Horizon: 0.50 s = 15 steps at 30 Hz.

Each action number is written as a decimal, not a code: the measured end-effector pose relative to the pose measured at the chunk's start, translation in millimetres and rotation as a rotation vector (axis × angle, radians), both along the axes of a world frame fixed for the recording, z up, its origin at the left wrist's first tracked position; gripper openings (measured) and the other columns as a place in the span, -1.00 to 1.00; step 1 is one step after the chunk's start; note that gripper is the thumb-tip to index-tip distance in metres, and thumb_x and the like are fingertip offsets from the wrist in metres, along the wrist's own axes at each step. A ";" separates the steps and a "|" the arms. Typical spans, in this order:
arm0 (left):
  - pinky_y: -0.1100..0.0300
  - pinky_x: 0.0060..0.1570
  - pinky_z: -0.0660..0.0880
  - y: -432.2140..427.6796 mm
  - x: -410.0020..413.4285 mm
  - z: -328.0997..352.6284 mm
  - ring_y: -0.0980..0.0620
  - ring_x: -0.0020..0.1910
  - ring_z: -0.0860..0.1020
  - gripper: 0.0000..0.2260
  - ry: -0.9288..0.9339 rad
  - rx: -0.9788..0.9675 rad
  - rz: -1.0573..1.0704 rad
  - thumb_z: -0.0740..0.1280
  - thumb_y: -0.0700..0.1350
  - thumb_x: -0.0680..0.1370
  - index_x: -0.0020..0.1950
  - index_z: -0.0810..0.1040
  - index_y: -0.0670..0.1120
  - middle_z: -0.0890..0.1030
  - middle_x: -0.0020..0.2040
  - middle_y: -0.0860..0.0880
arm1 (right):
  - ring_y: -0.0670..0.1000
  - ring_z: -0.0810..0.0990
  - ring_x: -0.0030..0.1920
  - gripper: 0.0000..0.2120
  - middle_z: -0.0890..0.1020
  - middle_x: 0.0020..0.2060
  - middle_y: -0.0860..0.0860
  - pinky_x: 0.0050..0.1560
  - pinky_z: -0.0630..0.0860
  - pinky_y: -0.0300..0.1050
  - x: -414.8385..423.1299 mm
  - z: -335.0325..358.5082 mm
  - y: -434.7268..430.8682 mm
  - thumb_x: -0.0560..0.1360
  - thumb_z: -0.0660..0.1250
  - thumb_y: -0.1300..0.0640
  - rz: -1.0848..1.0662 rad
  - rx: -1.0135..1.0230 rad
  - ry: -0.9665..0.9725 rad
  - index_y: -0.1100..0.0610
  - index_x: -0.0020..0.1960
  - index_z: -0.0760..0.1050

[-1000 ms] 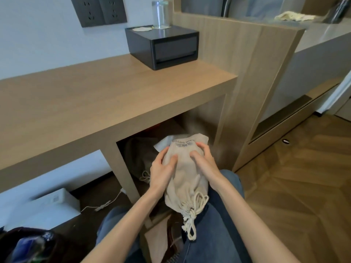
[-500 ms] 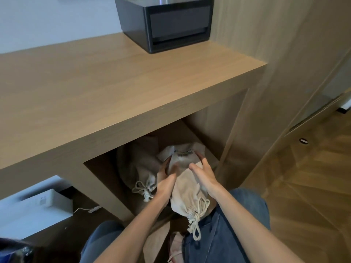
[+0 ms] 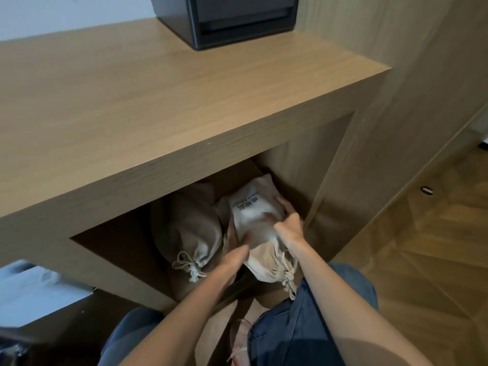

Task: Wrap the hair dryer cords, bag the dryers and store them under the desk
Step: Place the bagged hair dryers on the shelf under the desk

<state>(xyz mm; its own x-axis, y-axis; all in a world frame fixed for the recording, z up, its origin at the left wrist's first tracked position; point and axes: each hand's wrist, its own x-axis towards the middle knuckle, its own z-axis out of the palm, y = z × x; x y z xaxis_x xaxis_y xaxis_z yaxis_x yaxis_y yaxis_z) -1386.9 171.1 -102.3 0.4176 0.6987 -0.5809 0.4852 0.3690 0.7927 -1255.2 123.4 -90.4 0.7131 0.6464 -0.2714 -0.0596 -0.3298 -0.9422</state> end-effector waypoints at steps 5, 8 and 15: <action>-0.08 0.12 0.54 -28.4 -16.4 -19.6 -0.05 0.20 0.52 -0.36 -0.103 -0.008 0.106 0.36 0.09 0.43 0.45 0.17 0.26 0.52 0.26 -0.01 | 0.09 0.54 0.16 -0.45 0.54 0.07 0.12 0.18 0.38 -0.23 -9.9 3.6 -15.3 0.52 0.30 0.22 0.136 -0.145 -0.232 0.01 0.47 0.27; -0.08 -0.06 0.60 -41.5 -19.6 -5.4 -0.04 0.12 0.57 -0.33 -0.253 -0.016 0.146 0.28 -0.22 0.57 0.49 0.03 0.24 0.53 0.22 -0.04 | 0.08 0.38 0.32 -0.39 0.40 0.25 0.11 0.31 0.29 -0.12 -19.6 4.1 -29.2 0.53 0.30 0.20 0.247 -0.200 -0.287 -0.05 0.50 0.16; 0.13 -0.18 0.62 -30.3 -8.5 -7.5 0.05 -0.09 0.59 -0.38 -0.174 0.060 0.184 0.30 -0.28 0.55 0.50 0.17 0.15 0.55 -0.01 0.02 | 0.12 0.42 0.30 -0.40 0.39 0.31 0.11 0.31 0.36 0.00 -25.3 3.6 -33.9 0.57 0.18 0.30 0.256 -0.240 -0.444 -0.10 0.51 0.12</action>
<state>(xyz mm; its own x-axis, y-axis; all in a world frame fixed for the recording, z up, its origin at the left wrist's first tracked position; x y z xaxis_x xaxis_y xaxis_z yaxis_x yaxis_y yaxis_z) -1395.4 140.8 -109.8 0.3701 0.8034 -0.4665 0.2686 0.3882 0.8816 -1280.5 89.5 -86.8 0.6209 0.7710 -0.1419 0.4353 -0.4896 -0.7555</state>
